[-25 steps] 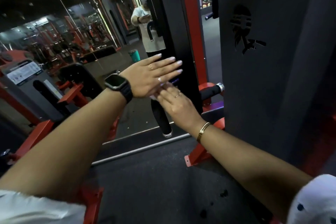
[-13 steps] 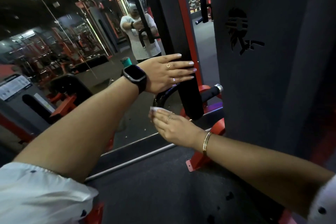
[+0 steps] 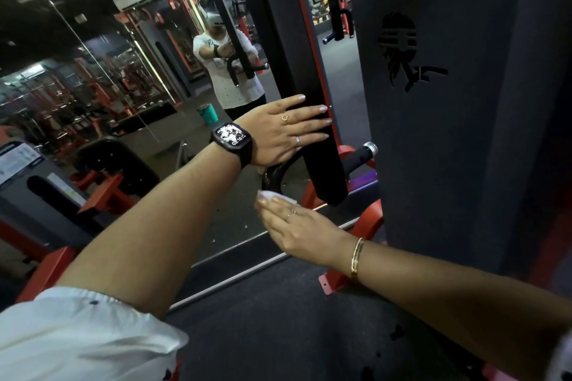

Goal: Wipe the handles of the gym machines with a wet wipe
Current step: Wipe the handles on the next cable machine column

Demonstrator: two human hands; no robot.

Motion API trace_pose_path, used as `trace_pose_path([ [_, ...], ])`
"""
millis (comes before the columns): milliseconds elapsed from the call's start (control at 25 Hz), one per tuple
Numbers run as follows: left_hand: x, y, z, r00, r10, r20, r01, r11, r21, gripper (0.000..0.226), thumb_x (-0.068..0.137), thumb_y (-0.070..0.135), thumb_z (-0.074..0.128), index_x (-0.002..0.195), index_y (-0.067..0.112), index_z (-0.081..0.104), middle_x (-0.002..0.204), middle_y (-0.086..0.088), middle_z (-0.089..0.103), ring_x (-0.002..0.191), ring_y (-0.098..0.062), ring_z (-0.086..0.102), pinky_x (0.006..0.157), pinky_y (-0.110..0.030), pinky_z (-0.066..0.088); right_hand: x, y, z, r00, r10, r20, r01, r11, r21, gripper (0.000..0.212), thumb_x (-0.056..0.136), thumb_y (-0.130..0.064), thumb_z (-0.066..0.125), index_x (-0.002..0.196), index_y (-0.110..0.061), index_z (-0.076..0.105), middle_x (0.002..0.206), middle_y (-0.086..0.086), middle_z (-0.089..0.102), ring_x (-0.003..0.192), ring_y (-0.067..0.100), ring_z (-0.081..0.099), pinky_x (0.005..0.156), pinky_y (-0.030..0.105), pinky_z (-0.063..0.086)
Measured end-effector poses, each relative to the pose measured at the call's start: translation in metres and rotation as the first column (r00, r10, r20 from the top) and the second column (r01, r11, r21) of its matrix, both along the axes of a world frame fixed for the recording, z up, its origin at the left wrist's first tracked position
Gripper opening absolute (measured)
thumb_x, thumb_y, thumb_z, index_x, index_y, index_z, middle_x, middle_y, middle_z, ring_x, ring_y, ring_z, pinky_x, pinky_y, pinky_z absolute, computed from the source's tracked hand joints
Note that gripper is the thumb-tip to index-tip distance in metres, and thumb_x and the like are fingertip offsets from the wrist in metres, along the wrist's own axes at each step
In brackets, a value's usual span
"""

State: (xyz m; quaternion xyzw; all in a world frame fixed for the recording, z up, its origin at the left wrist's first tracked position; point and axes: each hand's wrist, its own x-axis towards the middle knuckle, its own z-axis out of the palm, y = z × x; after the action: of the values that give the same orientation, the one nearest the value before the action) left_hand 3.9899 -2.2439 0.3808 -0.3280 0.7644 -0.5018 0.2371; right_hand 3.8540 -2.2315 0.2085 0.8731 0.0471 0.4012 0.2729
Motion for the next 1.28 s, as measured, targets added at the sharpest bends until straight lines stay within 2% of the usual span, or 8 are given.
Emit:
trace_pose_path([
  [160,0.002,-0.001,-0.001,1.0,-0.007,-0.017,0.007,1.0,-0.014,0.05,0.095,0.026,0.035,0.144,0.019,0.042,0.15,-0.003,0.04,0.142,-0.023,0.03,0.117,-0.045,0.014,0.015,-0.003,0.016,0.995,-0.018,0.093,0.007,0.994,0.108,0.036,0.097,-0.002,0.033,0.122,0.007,0.058,0.132,0.021,0.055,0.131,0.034,0.044,0.112,0.042,0.033],
  [360,0.01,-0.002,-0.006,0.997,-0.015,-0.073,0.014,1.0,-0.014,0.05,0.096,0.026,0.035,0.144,0.018,0.042,0.15,-0.003,0.039,0.142,-0.023,0.03,0.117,-0.045,0.016,-0.009,-0.008,-0.039,0.977,-0.122,-0.173,0.089,0.978,-0.188,0.041,0.092,-0.013,0.05,0.131,-0.003,0.055,0.143,0.016,0.045,0.138,0.03,0.034,0.118,0.048,0.006],
  [560,0.011,-0.004,-0.005,0.996,-0.018,-0.089,0.018,1.0,0.002,0.048,0.099,0.025,0.026,0.14,0.017,0.048,0.147,-0.004,0.044,0.139,-0.023,0.035,0.116,-0.045,0.015,0.022,-0.009,0.015,0.998,-0.029,0.048,0.023,0.993,0.117,0.035,0.097,-0.006,0.042,0.128,0.006,0.052,0.138,0.021,0.049,0.136,0.035,0.036,0.113,0.043,0.03],
  [800,0.01,-0.003,-0.007,0.994,-0.012,-0.105,0.012,1.0,-0.002,0.048,0.1,0.026,0.023,0.138,0.017,0.05,0.146,-0.004,0.046,0.139,-0.024,0.036,0.116,-0.045,0.017,-0.005,-0.02,-0.043,0.988,-0.014,-0.151,0.011,1.0,-0.023,0.045,0.091,-0.005,0.054,0.136,0.0,0.048,0.146,0.015,0.042,0.139,0.028,0.032,0.12,0.041,0.01],
  [880,0.012,-0.003,-0.007,0.993,-0.012,-0.115,0.012,1.0,0.002,0.049,0.101,0.027,0.02,0.138,0.017,0.051,0.146,-0.004,0.046,0.139,-0.024,0.036,0.116,-0.045,0.016,-0.016,-0.018,-0.04,0.992,0.023,-0.121,-0.024,1.0,-0.004,0.042,0.095,0.003,0.043,0.137,0.001,0.046,0.145,0.015,0.042,0.139,0.027,0.033,0.12,0.038,0.003],
  [960,0.011,-0.003,-0.008,0.992,-0.013,-0.122,0.013,1.0,0.0,0.049,0.101,0.027,0.02,0.137,0.017,0.052,0.145,-0.003,0.046,0.139,-0.024,0.036,0.116,-0.044,0.016,-0.012,-0.017,-0.017,0.997,0.062,0.039,-0.069,0.979,0.192,0.04,0.099,0.009,0.034,0.136,0.003,0.045,0.144,0.015,0.043,0.138,0.028,0.036,0.118,0.036,0.021],
  [1080,0.011,-0.004,-0.011,0.99,-0.029,-0.137,0.029,1.0,-0.007,0.046,0.1,0.026,0.024,0.135,0.018,0.054,0.144,-0.003,0.048,0.138,-0.023,0.038,0.115,-0.044,0.017,-0.004,-0.023,-0.005,0.981,0.067,0.184,-0.132,0.92,0.369,0.044,0.095,0.012,0.044,0.138,0.002,0.043,0.147,0.013,0.039,0.14,0.026,0.032,0.11,0.037,0.037],
  [1280,0.01,-0.003,-0.012,0.984,-0.022,-0.176,0.02,1.0,-0.018,0.049,0.101,0.028,0.02,0.134,0.018,0.055,0.143,-0.003,0.049,0.138,-0.023,0.038,0.115,-0.044,0.017,-0.029,-0.026,-0.079,0.986,0.032,-0.164,0.035,0.922,0.386,0.081,0.066,0.019,0.073,0.138,-0.001,0.043,0.147,0.012,0.041,0.139,0.022,0.029,0.11,0.032,0.035],
])
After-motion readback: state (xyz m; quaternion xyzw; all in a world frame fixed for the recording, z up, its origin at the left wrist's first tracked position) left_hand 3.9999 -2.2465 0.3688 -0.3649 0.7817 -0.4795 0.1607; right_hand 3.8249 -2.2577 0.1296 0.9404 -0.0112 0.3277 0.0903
